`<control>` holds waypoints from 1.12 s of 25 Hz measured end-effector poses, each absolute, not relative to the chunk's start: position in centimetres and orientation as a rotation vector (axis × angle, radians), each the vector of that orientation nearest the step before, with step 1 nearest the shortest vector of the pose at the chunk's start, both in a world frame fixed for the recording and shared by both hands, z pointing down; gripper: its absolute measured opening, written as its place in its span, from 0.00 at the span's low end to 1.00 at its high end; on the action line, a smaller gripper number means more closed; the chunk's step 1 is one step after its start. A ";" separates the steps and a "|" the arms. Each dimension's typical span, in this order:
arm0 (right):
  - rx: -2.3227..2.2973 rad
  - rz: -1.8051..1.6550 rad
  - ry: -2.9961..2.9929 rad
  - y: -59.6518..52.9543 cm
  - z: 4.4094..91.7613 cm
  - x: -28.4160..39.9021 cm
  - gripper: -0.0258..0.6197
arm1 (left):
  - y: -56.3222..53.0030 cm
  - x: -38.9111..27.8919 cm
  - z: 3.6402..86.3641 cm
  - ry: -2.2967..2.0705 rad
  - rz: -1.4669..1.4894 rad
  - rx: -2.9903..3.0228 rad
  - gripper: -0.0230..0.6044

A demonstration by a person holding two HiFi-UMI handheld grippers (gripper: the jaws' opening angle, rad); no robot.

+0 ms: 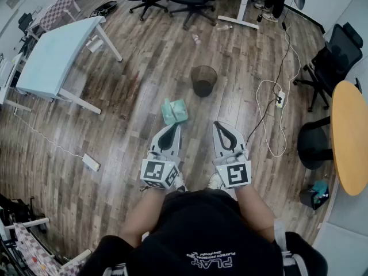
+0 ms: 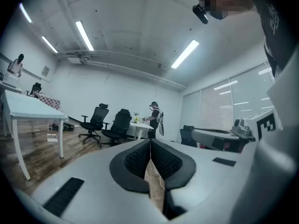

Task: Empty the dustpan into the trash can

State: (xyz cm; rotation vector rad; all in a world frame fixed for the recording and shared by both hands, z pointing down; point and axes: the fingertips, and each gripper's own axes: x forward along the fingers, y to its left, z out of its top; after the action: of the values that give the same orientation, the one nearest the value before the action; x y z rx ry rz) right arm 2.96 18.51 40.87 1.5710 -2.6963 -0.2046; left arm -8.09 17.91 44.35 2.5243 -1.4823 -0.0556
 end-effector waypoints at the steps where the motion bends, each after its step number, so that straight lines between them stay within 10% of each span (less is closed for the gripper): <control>1: 1.589 -0.194 -2.689 18.3 40.8 3.4 0.07 | 17.5 -7.9 44.2 -1.500 -0.048 2.530 0.07; 28: 1.467 -0.152 -2.843 13.9 40.9 7.6 0.07 | 14.0 -7.1 45.6 -1.859 0.261 2.418 0.07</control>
State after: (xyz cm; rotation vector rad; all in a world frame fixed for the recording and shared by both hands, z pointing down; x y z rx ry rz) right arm 7.59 13.87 40.85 1.4673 -2.8426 -0.1524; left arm -7.07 14.04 45.64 2.4182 -1.8589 0.2606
